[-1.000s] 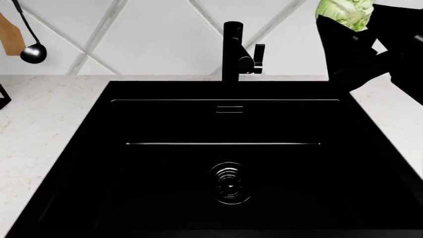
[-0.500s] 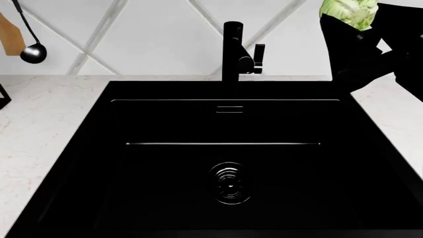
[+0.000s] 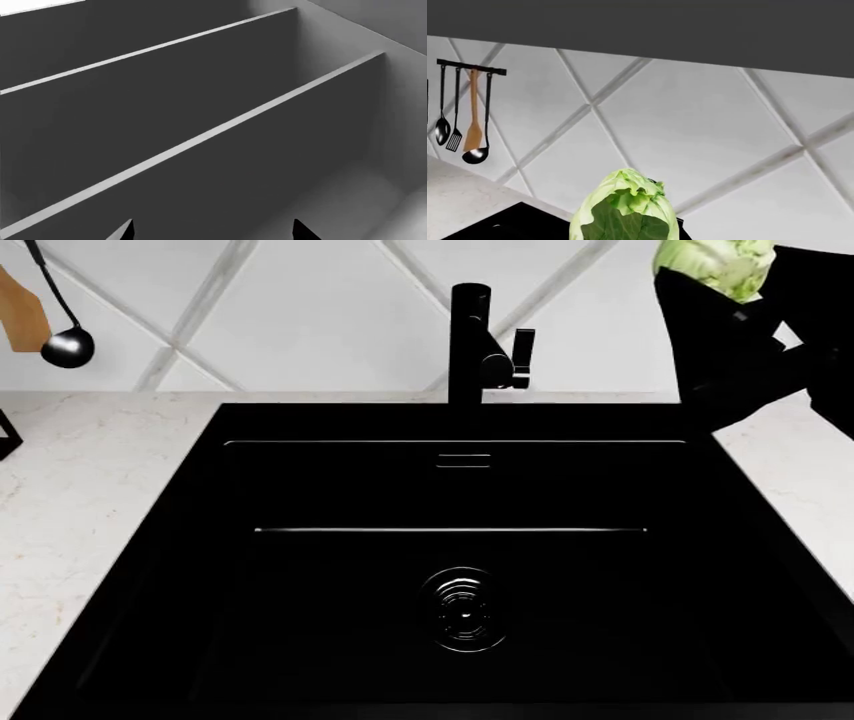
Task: Pick the lemon, brussel sprout from the counter and place them in the cabinet. Then close the cabinet.
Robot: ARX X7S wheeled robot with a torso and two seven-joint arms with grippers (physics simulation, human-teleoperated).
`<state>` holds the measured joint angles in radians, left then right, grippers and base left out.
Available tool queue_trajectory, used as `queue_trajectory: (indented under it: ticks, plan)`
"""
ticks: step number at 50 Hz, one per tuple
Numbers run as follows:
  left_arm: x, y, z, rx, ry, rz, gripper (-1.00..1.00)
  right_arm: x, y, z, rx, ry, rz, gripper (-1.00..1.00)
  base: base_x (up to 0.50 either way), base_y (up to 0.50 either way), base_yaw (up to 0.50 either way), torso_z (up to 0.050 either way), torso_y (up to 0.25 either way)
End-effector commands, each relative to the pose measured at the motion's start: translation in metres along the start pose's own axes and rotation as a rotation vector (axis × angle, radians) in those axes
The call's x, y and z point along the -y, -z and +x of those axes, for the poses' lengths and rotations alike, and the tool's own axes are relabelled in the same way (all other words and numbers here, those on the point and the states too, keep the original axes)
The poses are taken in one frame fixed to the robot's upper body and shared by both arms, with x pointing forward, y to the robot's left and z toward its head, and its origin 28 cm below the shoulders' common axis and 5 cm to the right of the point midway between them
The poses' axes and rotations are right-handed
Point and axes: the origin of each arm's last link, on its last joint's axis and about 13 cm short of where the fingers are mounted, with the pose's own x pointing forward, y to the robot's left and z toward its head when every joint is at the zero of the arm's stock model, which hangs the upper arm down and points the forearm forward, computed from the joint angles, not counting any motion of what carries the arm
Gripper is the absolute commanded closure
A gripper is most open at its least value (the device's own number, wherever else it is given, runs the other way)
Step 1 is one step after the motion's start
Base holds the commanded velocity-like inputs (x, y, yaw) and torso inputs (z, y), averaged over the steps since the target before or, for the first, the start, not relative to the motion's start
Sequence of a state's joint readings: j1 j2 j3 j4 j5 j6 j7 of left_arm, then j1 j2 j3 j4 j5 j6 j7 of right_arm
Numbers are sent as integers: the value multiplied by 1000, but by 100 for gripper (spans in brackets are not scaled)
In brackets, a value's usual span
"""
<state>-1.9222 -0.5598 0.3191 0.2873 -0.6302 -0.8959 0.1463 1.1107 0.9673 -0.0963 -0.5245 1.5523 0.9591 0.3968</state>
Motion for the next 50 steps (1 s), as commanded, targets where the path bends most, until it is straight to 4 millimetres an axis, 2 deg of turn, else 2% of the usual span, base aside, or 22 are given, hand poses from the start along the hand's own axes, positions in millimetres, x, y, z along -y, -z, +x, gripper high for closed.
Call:
queue_trajectory:
  ticks: [1, 9, 24, 36, 42, 50]
  plan:
    - [7, -7, -17, 89, 54, -36, -100, 4, -1, -4, 14, 19, -9, 100, 0, 0, 0, 0, 0]
    - [16, 1, -31, 72, 74, -36, -100, 5, -2, -5, 18, 28, -5, 100, 0, 0, 0, 0, 0]
    - [33, 3, -57, 66, 33, -32, -100, 7, -1, -9, 17, 40, -3, 100, 0, 0, 0, 0, 0]
    - [47, 20, -70, 41, 127, -106, -100, 8, 1, -11, 14, 47, 0, 100, 0, 0, 0, 0, 0]
    - [52, 23, -76, 65, 199, -106, -100, 8, 1, -11, 14, 47, 1, 100, 0, 0, 0, 0, 0]
    - [55, 37, -80, 39, 263, -107, -100, 8, 2, -10, 12, 46, 1, 100, 0, 0, 0, 0, 0]
